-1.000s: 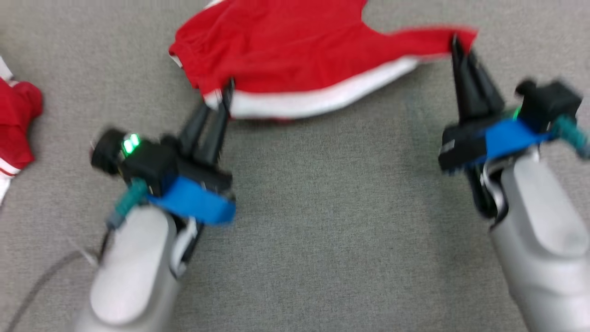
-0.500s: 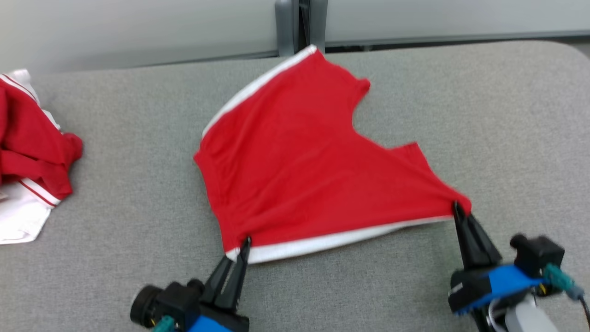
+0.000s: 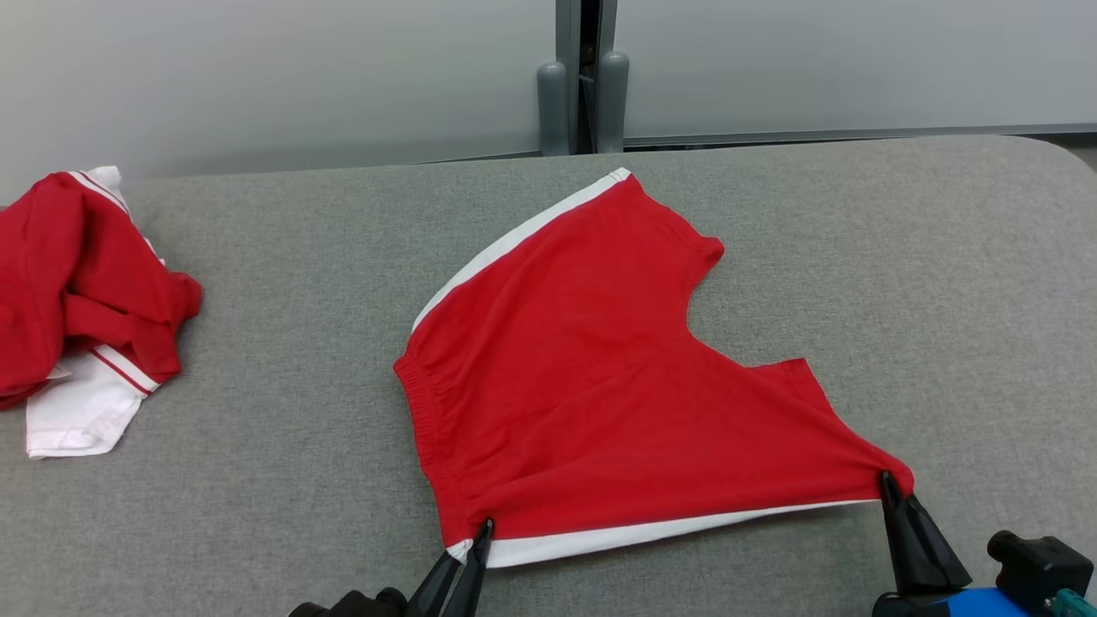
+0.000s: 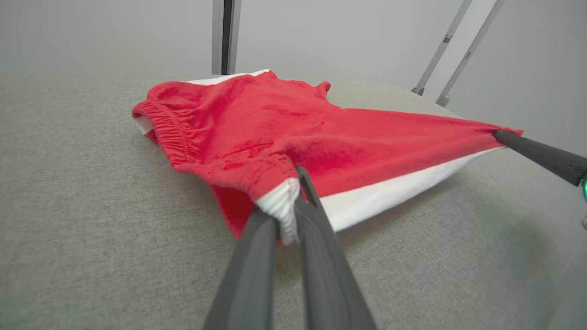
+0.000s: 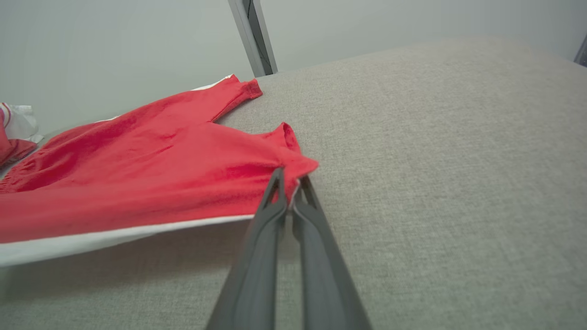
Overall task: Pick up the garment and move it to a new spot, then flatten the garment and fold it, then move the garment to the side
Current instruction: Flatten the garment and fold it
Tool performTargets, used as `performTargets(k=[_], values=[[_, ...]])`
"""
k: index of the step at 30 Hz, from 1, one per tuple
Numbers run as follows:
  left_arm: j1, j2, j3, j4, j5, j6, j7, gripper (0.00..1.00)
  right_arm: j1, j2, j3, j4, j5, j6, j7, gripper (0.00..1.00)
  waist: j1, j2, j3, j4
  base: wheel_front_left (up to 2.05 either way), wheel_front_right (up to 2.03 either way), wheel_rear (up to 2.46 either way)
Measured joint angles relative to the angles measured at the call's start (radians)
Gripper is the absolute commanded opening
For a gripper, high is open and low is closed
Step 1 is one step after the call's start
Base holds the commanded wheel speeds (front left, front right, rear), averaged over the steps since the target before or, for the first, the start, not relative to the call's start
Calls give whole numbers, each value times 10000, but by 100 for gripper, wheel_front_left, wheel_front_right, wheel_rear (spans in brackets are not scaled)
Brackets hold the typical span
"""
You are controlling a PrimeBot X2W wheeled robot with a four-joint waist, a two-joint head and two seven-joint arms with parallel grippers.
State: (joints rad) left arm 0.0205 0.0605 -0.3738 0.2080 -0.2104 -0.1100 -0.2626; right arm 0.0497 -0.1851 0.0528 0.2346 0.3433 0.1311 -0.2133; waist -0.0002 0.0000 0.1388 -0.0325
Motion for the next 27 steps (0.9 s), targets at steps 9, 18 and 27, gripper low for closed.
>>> performTargets(k=[9, 18, 27], values=[[-472, -71, -104, 40, -79, -88, 0, 0, -900, -270, -194, -313, -408, 0, 173, 0, 2, 0, 65, 181, 0, 0, 0], [-1835, -33, 182, -151, 10, -159, 0, 0, -3484, -683, 337, -2, -677, 0, 435, 0, 3, 0, 689, 468, 0, 0, 0], [-3713, -50, 506, 96, -12, -176, -2, 0, -6811, -1058, 1185, 1879, -907, 0, 692, 0, 4, 0, 1836, 877, 0, 0, 0]])
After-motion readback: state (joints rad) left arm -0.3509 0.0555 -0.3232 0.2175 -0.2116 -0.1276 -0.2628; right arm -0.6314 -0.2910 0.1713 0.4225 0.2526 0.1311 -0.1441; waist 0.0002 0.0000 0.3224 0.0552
